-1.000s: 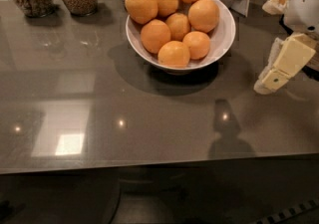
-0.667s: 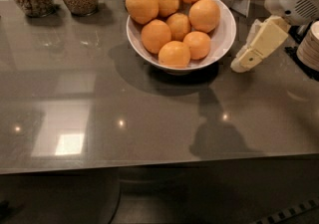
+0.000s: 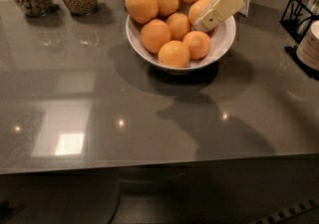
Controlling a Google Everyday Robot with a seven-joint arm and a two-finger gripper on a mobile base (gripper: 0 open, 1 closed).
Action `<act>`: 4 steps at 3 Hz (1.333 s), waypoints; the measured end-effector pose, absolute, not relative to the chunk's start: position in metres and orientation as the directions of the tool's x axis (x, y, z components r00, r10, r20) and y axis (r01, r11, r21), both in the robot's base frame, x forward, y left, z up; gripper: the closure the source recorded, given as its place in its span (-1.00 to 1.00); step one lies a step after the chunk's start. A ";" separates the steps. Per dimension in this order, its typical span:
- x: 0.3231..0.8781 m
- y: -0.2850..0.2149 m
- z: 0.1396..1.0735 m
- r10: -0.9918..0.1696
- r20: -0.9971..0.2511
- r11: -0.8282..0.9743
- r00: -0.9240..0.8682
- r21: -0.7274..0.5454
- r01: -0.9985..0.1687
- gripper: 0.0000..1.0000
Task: Pick orange from white bowl
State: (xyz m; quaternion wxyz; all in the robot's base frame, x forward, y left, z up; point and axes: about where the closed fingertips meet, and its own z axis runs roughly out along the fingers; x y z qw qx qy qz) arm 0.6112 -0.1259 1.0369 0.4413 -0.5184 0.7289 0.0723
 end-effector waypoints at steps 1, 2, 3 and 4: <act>0.611 -0.126 1.037 -0.692 -0.718 0.452 -0.073 -0.353 -0.819 -1.00; 0.626 -0.126 1.038 -0.698 -0.716 0.454 -0.022 -0.418 -0.787 -1.00; 0.659 -0.125 1.043 -0.722 -0.688 0.433 0.073 -0.532 -0.728 -1.00; 0.691 -0.122 1.047 -0.747 -0.651 0.410 0.133 -0.610 -0.678 -1.00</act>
Offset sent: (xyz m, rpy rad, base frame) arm 0.0425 -0.0046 0.0043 -0.0243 -0.2215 -0.0276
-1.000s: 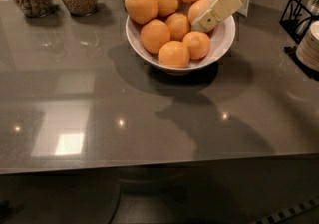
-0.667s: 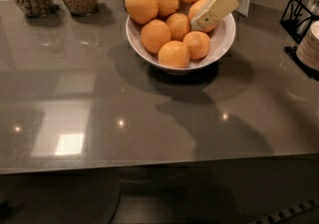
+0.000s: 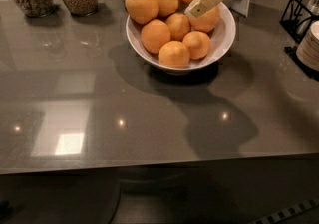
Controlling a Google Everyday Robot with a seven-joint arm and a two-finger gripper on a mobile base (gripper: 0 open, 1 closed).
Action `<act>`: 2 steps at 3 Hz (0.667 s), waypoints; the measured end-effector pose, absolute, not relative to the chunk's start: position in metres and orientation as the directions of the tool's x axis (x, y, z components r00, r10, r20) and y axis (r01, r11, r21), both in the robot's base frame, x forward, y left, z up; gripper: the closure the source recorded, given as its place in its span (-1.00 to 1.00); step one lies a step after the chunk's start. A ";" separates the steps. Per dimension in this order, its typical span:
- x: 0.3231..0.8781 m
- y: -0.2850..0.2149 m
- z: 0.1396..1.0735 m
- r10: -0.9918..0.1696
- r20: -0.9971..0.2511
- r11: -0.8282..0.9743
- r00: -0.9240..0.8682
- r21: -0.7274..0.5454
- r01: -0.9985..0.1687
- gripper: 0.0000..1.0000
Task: Pick orange from white bowl
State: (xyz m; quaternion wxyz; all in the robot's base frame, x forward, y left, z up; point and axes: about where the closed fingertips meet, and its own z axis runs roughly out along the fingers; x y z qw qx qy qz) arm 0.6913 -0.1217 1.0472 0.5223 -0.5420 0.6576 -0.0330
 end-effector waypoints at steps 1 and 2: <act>0.717 -0.118 1.051 -0.760 -0.630 0.404 0.158 -0.650 -0.644 -0.63; 0.734 -0.113 1.050 -0.767 -0.622 0.408 0.158 -0.663 -0.628 -0.23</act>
Offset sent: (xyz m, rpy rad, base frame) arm 0.0635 0.0076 0.0047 -0.0324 -0.0890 -0.0466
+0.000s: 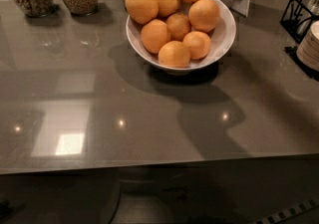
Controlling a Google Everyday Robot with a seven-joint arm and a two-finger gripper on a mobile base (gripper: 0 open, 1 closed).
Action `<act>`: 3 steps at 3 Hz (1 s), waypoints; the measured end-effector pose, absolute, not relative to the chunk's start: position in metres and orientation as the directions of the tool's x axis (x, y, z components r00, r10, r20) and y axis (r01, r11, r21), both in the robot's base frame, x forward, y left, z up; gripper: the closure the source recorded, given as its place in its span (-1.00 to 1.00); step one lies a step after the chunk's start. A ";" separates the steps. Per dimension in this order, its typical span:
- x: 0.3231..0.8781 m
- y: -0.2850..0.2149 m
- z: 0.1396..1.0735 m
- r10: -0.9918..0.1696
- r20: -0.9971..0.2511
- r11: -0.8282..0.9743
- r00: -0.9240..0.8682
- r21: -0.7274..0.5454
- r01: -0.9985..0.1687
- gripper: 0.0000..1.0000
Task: Pick orange from white bowl
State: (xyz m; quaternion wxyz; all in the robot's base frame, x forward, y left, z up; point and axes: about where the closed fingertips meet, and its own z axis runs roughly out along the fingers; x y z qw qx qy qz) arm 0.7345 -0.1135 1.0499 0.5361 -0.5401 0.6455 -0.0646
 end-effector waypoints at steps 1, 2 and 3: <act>0.747 -0.110 1.046 -0.766 -0.626 0.420 0.145 -0.659 -0.624 -0.26; 0.758 -0.107 1.040 -0.770 -0.626 0.428 0.124 -0.651 -0.627 -0.36; 0.770 -0.107 1.034 -0.781 -0.618 0.435 0.089 -0.641 -0.633 -0.38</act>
Offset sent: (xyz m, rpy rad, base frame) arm 0.0371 0.0048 -0.0135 -0.0027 0.0319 -0.0571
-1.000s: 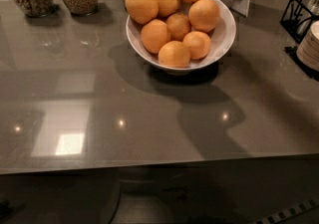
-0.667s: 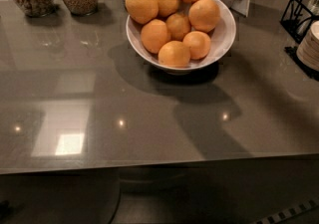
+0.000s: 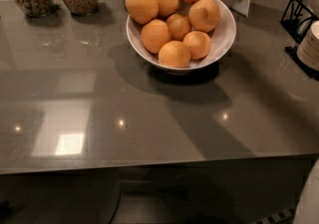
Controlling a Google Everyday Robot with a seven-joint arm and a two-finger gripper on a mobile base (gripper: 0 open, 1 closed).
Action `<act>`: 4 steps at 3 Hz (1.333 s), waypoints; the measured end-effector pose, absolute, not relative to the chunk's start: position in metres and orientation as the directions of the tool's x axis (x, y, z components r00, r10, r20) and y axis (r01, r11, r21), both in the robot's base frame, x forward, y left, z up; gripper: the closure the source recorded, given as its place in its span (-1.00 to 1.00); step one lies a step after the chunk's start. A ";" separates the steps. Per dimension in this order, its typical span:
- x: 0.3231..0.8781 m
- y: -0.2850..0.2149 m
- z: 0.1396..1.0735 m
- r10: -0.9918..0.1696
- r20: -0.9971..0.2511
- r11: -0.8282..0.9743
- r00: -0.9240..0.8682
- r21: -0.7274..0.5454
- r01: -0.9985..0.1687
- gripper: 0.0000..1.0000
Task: Pick orange from white bowl
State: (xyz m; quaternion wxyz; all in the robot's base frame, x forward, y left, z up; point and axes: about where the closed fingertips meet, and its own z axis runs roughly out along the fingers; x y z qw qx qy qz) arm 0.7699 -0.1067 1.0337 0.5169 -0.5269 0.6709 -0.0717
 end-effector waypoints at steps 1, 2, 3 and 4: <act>0.781 -0.109 1.026 -0.800 -0.598 0.437 0.043 -0.630 -0.642 -0.36; 0.790 -0.112 1.017 -0.817 -0.576 0.441 -0.008 -0.617 -0.652 -0.38; 0.796 -0.115 1.006 -0.832 -0.553 0.438 -0.047 -0.603 -0.667 -0.42; 0.802 -0.120 0.996 -0.841 -0.535 0.438 -0.077 -0.592 -0.677 -0.42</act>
Offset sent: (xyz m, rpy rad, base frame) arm 0.0298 -0.0146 -0.0205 -0.0886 0.1182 -0.1114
